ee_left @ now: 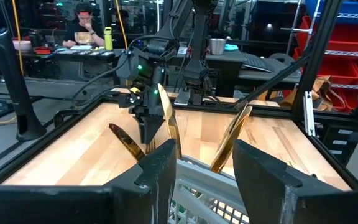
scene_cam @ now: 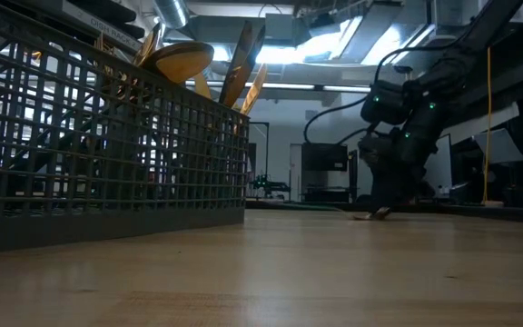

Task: Sort silverware
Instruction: Put the green fork into the silverware basket

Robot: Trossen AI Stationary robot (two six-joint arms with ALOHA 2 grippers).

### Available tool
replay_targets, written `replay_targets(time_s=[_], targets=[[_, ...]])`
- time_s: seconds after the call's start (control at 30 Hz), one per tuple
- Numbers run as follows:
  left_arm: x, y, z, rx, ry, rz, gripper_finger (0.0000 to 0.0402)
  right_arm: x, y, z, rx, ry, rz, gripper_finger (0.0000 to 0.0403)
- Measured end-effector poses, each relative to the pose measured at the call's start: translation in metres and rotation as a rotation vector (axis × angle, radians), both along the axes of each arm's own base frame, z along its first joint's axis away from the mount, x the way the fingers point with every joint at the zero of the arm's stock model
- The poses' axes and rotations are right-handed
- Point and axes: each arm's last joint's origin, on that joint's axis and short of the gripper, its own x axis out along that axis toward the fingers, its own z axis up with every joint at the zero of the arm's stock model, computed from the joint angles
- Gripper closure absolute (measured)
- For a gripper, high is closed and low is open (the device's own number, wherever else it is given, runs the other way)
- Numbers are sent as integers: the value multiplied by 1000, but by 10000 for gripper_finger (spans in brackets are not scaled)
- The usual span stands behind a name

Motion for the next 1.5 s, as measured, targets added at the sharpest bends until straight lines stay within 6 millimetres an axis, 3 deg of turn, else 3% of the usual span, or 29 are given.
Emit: replay_targets(time_s=[0.53, 1.0, 1.1, 1.3, 1.5], targets=[[0, 0, 0, 0, 0, 0, 253, 0, 8, -1, 259, -62, 8, 288], [0, 0, 0, 0, 0, 0, 253, 0, 7, -1, 255, -43, -36, 290], [0, 0, 0, 0, 0, 0, 253, 0, 7, -1, 240, -37, -42, 310], [0, 0, 0, 0, 0, 0, 253, 1, 6, 1, 234, -56, -30, 391], [0, 0, 0, 0, 0, 0, 253, 2, 5, 2, 212, -69, -30, 387]])
